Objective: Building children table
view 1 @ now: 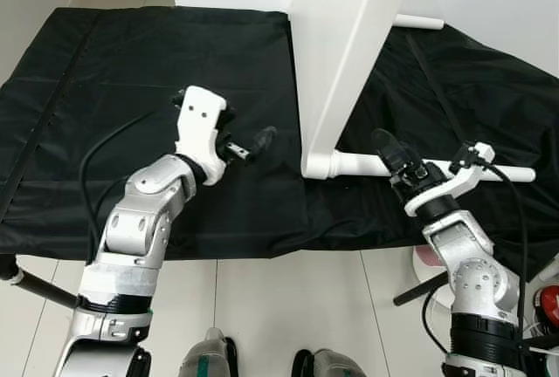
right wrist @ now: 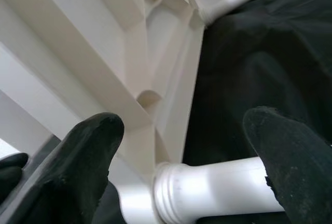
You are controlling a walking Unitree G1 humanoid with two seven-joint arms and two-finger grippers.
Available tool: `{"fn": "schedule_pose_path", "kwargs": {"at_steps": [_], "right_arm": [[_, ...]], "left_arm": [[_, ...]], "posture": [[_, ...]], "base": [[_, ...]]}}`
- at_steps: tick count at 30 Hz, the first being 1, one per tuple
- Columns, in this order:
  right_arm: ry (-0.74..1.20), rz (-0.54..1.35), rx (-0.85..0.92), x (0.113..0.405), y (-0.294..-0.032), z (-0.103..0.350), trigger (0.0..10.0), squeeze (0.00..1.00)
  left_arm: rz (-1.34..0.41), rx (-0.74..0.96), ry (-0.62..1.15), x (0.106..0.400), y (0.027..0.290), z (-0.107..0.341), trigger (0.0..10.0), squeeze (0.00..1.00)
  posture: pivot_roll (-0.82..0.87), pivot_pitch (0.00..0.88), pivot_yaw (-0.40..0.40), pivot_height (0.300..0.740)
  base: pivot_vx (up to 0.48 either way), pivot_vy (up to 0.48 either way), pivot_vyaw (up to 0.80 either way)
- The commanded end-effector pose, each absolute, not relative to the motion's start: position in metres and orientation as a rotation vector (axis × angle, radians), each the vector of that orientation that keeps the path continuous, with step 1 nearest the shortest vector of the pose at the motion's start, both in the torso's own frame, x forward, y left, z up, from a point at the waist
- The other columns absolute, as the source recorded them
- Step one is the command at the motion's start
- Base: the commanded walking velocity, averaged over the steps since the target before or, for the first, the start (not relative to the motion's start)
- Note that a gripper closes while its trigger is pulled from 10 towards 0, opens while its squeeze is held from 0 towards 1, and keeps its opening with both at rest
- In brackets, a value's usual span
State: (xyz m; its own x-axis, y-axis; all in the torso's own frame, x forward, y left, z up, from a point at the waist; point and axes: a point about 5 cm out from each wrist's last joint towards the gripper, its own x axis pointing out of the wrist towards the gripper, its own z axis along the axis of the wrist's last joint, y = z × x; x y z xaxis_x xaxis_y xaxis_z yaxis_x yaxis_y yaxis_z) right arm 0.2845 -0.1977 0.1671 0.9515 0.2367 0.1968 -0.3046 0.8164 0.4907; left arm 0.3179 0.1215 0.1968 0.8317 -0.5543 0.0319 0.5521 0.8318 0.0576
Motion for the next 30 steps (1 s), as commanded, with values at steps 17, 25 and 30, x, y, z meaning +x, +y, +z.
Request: {"fn": "schedule_pose_path", "kwargs": {"at_steps": [17, 25, 30], "right_arm": [[-0.105, 0.294, 0.064, 0.294, -0.159, 0.167, 10.0, 0.0], [-0.136, 0.354, 0.025, 0.309, -0.133, 0.17, 10.0, 0.0], [-0.162, 0.346, -0.002, 0.325, -0.115, 0.177, 10.0, 0.0]], "left_arm": [[-0.223, 0.03, -0.008, 0.332, 0.143, 0.182, 10.0, 0.0], [-0.238, 0.055, -0.056, 0.333, 0.129, 0.186, 10.0, 0.0], [-0.232, 0.073, -0.063, 0.334, 0.127, 0.188, 10.0, 0.0]], "posture": [[0.06, 0.034, -0.037, 0.74], [0.06, 0.018, -0.043, 0.74], [0.07, 0.024, -0.045, 0.74]], "base": [[0.0, 0.0, 0.0], [0.0, 0.0, 0.0], [0.0, 0.0, 0.0]]}}
